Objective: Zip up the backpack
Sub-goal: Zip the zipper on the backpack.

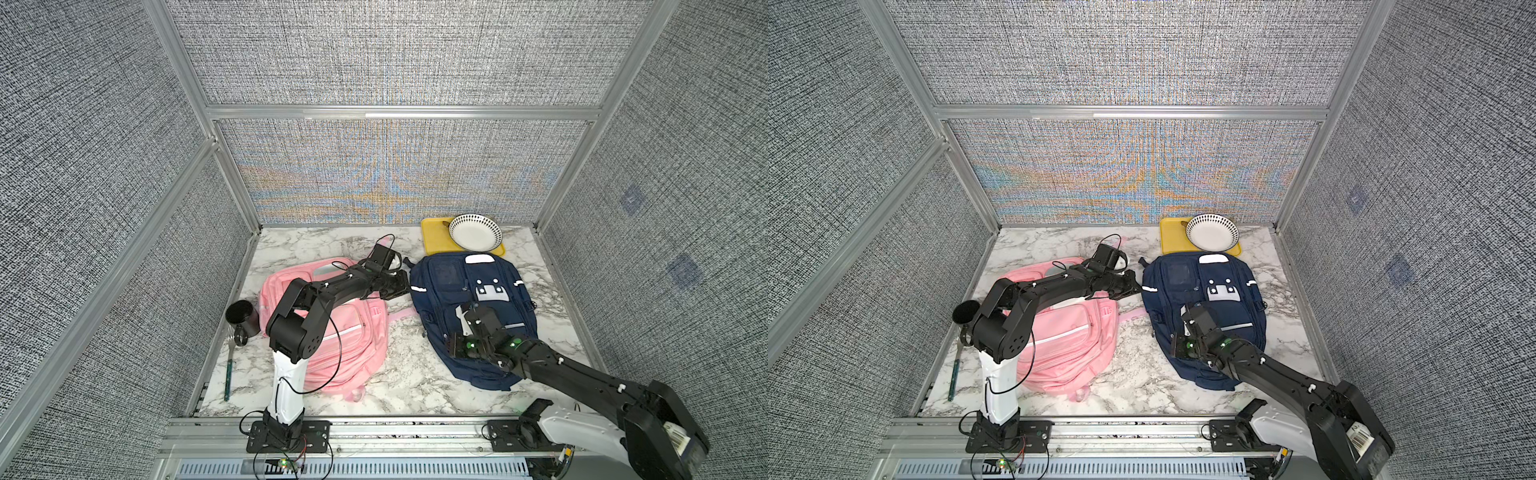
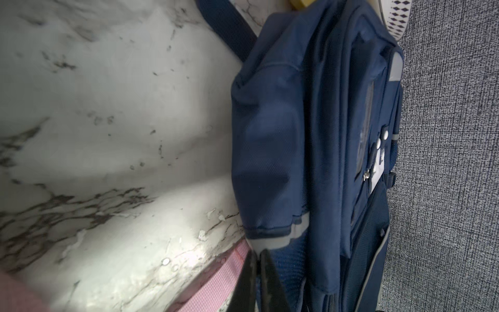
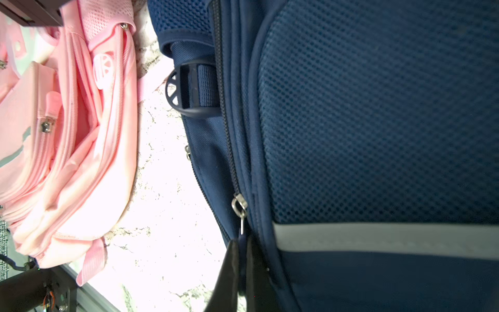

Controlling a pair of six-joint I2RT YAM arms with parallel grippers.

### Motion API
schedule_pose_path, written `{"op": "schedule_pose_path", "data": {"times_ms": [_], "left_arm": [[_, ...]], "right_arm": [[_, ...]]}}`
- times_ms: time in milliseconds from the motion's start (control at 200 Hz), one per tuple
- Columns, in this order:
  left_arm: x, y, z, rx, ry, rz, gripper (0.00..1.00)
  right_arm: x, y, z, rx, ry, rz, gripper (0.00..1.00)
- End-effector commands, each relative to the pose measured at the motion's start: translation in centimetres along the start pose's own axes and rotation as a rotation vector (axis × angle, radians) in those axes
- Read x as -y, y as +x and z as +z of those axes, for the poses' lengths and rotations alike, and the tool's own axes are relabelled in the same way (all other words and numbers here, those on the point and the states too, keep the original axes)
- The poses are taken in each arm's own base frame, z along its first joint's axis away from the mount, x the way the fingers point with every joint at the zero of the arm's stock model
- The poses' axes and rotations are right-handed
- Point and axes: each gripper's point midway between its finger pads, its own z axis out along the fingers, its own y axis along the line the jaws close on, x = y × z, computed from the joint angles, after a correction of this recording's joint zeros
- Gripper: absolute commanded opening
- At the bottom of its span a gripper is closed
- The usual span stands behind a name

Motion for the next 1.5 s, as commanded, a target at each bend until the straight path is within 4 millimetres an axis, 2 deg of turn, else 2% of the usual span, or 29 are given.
{"op": "schedule_pose_path", "data": {"times_ms": [0, 85, 220, 245, 390, 445, 611, 741, 921, 1011, 1036, 1316, 1496], "left_arm": [[0.1, -1.9, -0.1, 0.071, -0.001, 0.003, 0.09], [0.7, -1.3, 0.1, 0.046, 0.024, 0.003, 0.13], [1.9, 0.1, -0.9, 0.030, 0.046, 0.025, 0.16], [3.0, 0.2, -2.0, 0.039, 0.067, 0.040, 0.17], [4.8, 3.1, -2.8, -0.030, 0.095, 0.068, 0.22], [5.1, 4.2, -2.8, -0.056, 0.104, 0.072, 0.23], [7.6, 6.9, -2.1, -0.112, 0.164, 0.066, 0.39], [8.6, 8.5, -0.5, -0.162, 0.192, 0.043, 0.40], [8.8, 9.9, 0.9, -0.199, 0.201, 0.020, 0.38], [9.3, 10.1, 0.9, -0.207, 0.212, 0.019, 0.37], [8.5, 10.4, 1.7, -0.219, 0.194, 0.010, 0.37], [8.1, 10.5, 1.9, -0.226, 0.179, 0.010, 0.35], [7.8, 10.6, 2.6, -0.228, 0.171, 0.001, 0.35]], "right_arm": [[2.1, 1.7, -0.1, -0.061, 0.093, 0.020, 0.00], [1.2, 0.7, 0.4, -0.037, 0.068, 0.012, 0.00], [-0.1, -0.4, 1.4, -0.015, 0.066, -0.016, 0.00], [-0.3, -0.6, 1.6, -0.010, 0.066, -0.019, 0.00], [-1.3, -1.6, 1.9, 0.029, 0.058, -0.032, 0.00], [-1.5, -2.1, 1.6, 0.046, 0.055, -0.037, 0.00], [-2.1, -2.9, 0.5, 0.079, 0.049, -0.065, 0.00], [-2.3, -3.2, 0.2, 0.089, 0.044, -0.076, 0.00], [-2.3, -3.0, 0.4, 0.087, 0.039, -0.077, 0.00], [-2.5, -3.3, 0.3, 0.095, 0.032, -0.078, 0.00], [-2.6, -3.4, 0.2, 0.098, 0.029, -0.079, 0.00], [-3.1, -4.1, -0.6, 0.134, 0.012, -0.072, 0.00], [-3.4, -3.9, -0.6, 0.127, -0.004, -0.074, 0.00]]}}
